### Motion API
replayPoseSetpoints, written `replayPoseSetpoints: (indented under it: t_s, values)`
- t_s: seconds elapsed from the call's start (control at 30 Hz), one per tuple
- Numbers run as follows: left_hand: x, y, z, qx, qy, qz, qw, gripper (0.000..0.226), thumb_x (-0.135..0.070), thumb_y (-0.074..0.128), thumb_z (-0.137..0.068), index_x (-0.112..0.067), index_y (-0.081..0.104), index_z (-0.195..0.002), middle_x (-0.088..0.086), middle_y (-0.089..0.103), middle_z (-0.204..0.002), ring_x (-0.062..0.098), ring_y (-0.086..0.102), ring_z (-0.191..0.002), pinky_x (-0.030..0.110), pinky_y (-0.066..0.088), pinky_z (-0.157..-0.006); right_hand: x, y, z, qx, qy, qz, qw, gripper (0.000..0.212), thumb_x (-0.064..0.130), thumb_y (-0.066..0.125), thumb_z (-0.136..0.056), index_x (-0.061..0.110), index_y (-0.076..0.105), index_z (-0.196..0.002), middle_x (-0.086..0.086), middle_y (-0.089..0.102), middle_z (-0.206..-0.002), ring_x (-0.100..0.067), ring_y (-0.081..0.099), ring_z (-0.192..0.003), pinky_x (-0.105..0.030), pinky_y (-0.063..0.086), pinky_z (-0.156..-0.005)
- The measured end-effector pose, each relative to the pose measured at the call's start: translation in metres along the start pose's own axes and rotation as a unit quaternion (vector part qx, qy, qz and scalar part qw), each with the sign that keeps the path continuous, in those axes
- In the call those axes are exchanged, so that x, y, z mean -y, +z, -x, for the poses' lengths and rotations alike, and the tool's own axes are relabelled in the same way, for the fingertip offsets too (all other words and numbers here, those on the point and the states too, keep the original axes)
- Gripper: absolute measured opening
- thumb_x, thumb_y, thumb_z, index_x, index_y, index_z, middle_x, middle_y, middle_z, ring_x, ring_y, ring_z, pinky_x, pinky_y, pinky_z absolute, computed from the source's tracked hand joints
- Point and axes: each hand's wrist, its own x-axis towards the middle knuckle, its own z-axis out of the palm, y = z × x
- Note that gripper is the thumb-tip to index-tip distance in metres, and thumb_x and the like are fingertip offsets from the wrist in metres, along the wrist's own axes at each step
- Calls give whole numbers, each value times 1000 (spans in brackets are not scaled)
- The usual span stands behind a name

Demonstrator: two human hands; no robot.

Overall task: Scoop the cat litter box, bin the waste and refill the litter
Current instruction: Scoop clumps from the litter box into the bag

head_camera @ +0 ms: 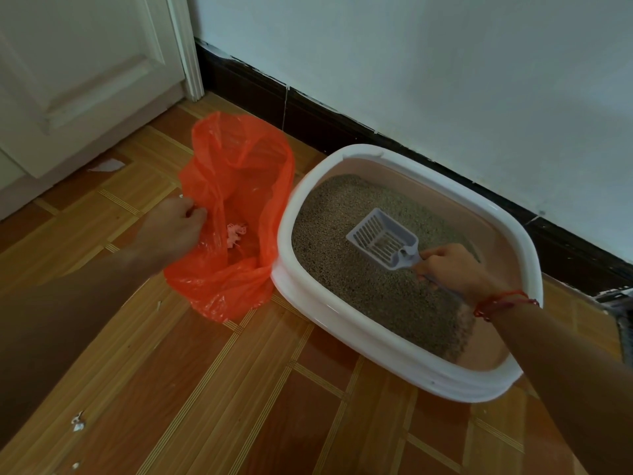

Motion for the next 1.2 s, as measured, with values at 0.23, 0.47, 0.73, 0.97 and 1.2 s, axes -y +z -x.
replayPoseSetpoints:
  t_s: [0.23, 0.47, 0.73, 0.97, 1.2]
  values:
    - [2, 2, -2, -1, 2, -4, 1000, 32, -24, 42, -103, -3, 58, -85, 11, 55, -75, 19, 48, -60, 29, 35, -52, 4, 2, 4, 7, -4, 8, 1000, 23, 2, 57, -80, 5, 65, -59, -5, 52, -51, -17, 43, -51, -25, 45, -55]
    - [4, 3, -4, 2, 2, -4, 1000, 31, -25, 42, -103, -4, 58, -86, 10, 55, -76, 20, 49, -61, 29, 37, -53, 9, 6, 5, 17, -15, 0, 1000, 27, 2, 57, -84, 17, 67, -63, 3, 50, -43, -11, 39, -42, -24, 42, -50]
    - [4, 2, -4, 3, 2, -5, 1000, 31, -25, 42, -104, -4, 58, -88, 11, 56, -79, 19, 49, -63, 29, 36, -53, 34, 8, 6, 26, -55, 24, 998, 24, 3, 58, -81, 9, 60, -58, -2, 48, -50, -9, 37, -41, -26, 42, -56]
    - [5, -2, -5, 0, -11, 14, 1000, 30, -25, 41, -103, -6, 60, -89, 12, 60, -83, 20, 53, -66, 31, 42, -56, 93, 18, 4, 19, -167, 39, 985, 13, 11, 63, -86, 10, 74, -94, -19, 70, -84, -20, 53, -63, -34, 51, -64]
    - [9, -8, -7, -18, -24, 42, 999, 30, -26, 41, -103, -7, 63, -97, 11, 64, -90, 22, 59, -75, 32, 45, -63, 160, 43, -5, -32, -288, 175, 941, 12, 15, 56, -89, 17, 65, -97, 1, 63, -78, -11, 56, -59, -20, 38, -48]
